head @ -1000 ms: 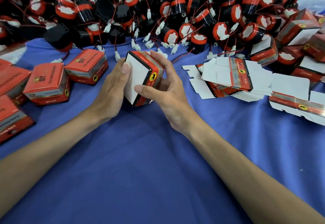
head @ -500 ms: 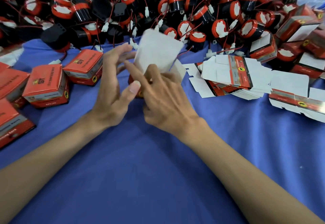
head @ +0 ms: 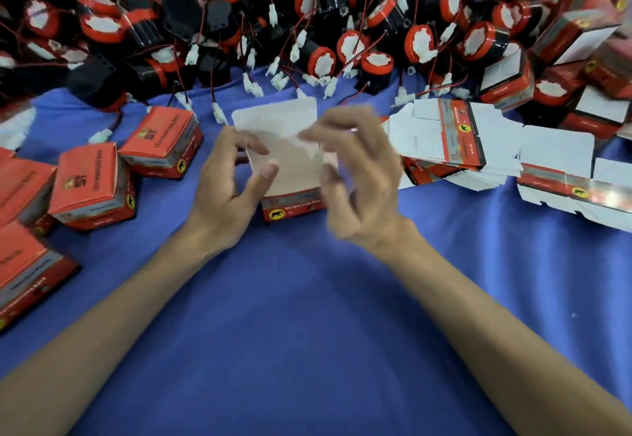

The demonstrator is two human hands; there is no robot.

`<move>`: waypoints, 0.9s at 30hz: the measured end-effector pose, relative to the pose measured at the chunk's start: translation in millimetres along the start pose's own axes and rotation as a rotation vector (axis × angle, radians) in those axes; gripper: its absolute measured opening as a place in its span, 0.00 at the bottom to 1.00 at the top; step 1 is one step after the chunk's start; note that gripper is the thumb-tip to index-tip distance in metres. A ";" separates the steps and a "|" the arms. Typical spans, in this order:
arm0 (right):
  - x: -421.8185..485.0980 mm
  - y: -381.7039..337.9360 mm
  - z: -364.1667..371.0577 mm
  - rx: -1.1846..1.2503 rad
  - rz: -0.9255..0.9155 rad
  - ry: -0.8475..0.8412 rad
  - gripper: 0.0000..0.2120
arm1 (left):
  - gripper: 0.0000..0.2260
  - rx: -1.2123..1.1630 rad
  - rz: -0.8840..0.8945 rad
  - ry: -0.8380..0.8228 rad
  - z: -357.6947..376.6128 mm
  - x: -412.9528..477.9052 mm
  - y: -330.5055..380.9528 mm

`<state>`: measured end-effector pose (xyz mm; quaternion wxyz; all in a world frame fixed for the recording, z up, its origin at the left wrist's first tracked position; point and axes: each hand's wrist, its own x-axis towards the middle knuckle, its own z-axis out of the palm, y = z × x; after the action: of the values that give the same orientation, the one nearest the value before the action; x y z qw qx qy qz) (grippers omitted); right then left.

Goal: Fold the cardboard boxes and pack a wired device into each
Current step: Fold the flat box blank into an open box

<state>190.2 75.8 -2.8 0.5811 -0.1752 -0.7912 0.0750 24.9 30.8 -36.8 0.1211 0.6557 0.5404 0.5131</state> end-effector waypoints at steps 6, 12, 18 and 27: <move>44.7 98.0 18.9 -0.194 0.532 -0.544 0.23 | 0.14 0.164 0.059 0.004 3.3 -2.9 3.1; 27.5 103.4 40.8 -0.190 0.549 -0.704 0.09 | 0.35 0.254 -0.017 -0.105 1.3 -5.9 6.7; 37.7 68.0 6.6 0.278 0.783 0.036 0.16 | 0.37 0.267 -0.097 -0.093 4.9 4.0 -0.6; -11.8 2.6 -41.4 0.224 0.475 -0.025 0.12 | 0.37 0.433 -0.035 -0.113 6.7 3.1 -1.3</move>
<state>233.0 70.4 -1.2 0.5532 -0.2896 -0.7218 0.2985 29.1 36.5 -39.0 0.0163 0.6848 0.6415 0.3452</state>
